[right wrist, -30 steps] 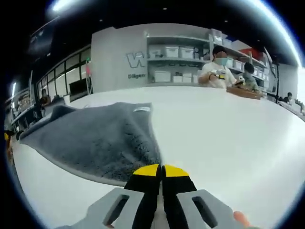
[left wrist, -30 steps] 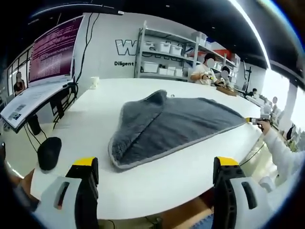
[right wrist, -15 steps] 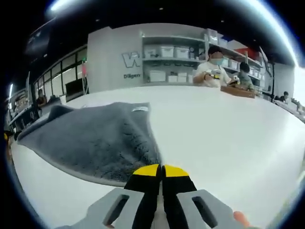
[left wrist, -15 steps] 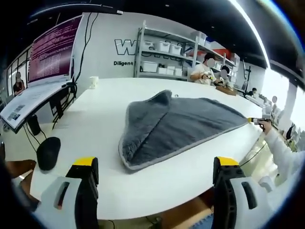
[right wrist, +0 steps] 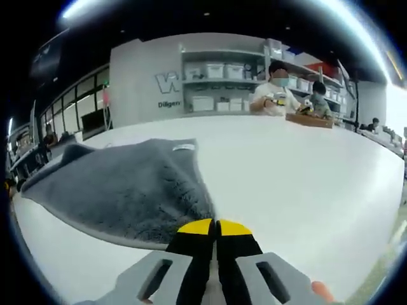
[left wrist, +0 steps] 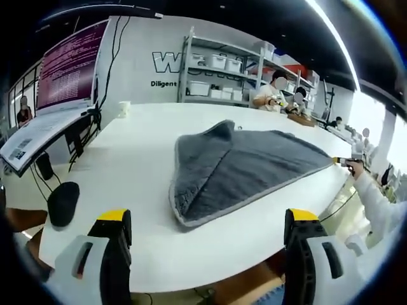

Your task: Open the folded towel by lifting each exposed corner and separating the folded layers until the towel lies flat within the target outline without major curled edges

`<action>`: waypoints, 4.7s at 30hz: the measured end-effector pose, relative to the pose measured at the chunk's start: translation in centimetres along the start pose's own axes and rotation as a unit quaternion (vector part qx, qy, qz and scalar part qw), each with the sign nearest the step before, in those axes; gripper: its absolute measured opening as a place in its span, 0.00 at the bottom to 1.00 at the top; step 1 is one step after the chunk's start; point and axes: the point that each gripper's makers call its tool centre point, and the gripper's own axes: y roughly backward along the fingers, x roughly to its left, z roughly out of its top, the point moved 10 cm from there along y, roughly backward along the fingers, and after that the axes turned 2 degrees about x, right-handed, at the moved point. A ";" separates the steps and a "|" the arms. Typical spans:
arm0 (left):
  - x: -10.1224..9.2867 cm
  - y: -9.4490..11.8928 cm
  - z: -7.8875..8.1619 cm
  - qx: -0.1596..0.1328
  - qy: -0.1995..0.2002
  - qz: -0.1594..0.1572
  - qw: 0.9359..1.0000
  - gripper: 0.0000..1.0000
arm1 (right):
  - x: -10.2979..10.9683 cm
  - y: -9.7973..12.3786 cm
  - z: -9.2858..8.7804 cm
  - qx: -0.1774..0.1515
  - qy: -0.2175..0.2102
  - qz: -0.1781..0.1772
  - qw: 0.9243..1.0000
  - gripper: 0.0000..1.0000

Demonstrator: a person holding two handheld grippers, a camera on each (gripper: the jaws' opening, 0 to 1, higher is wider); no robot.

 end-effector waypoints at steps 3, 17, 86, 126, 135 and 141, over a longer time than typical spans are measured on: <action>0.1 -0.2 0.0 -0.001 0.003 -0.001 1.000 0.99 | 0.1 0.1 0.0 -0.003 0.005 0.003 1.000 0.00; -0.5 -1.2 -0.1 0.005 0.001 -0.013 1.000 0.99 | 1.2 5.6 1.4 -0.035 0.041 0.012 0.998 0.50; 3.7 -13.9 6.3 0.043 -0.003 -0.133 0.990 0.93 | 17.6 11.4 1.0 0.004 0.077 0.166 0.983 0.99; 7.2 -27.5 11.1 0.011 -0.057 -0.189 0.980 0.32 | 20.8 7.5 2.8 0.048 0.104 0.189 0.975 0.99; 8.9 -28.3 11.0 -0.003 -0.046 -0.148 0.988 0.07 | 21.2 7.3 2.5 0.054 0.096 0.198 0.974 0.99; 8.8 -28.5 11.1 -0.016 -0.144 -0.120 0.982 0.02 | 21.1 7.4 2.3 0.054 0.091 0.196 0.975 0.99</action>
